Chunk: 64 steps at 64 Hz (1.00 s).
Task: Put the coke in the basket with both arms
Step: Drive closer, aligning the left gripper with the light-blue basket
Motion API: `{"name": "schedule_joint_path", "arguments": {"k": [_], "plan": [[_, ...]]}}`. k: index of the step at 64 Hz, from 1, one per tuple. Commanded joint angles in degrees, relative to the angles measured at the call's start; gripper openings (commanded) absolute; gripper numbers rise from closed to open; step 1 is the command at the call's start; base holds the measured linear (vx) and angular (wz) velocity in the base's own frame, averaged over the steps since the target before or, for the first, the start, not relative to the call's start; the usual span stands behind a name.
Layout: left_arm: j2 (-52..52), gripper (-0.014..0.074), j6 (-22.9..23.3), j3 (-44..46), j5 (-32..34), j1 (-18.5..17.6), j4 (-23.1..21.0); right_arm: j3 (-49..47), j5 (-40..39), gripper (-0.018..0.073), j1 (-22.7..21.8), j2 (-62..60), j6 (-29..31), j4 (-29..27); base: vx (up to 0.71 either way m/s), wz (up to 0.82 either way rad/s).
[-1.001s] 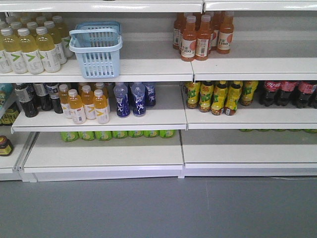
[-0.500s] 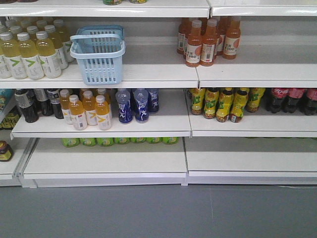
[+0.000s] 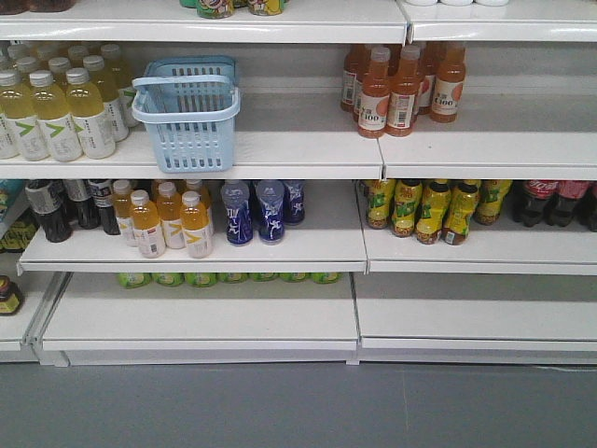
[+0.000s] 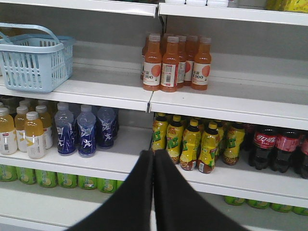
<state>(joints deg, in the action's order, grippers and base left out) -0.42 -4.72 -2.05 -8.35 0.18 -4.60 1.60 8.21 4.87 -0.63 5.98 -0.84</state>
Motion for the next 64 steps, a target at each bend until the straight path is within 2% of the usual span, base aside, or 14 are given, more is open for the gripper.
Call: {"name": "schedule_joint_path", "arguments": {"k": [1, 64], "plan": [[-1.1, -0.0006, 0.2, 1.9, 4.8, 0.0, -0.2, 0.5, -4.4, -0.001, -0.1, -0.7, 0.1, 0.2, 0.09, 0.01], [-1.1, -0.0006, 0.2, 1.9, 4.8, 0.0, -0.2, 0.5, -4.4, -0.001, -0.1, -0.7, 0.1, 0.2, 0.09, 0.01]]}}
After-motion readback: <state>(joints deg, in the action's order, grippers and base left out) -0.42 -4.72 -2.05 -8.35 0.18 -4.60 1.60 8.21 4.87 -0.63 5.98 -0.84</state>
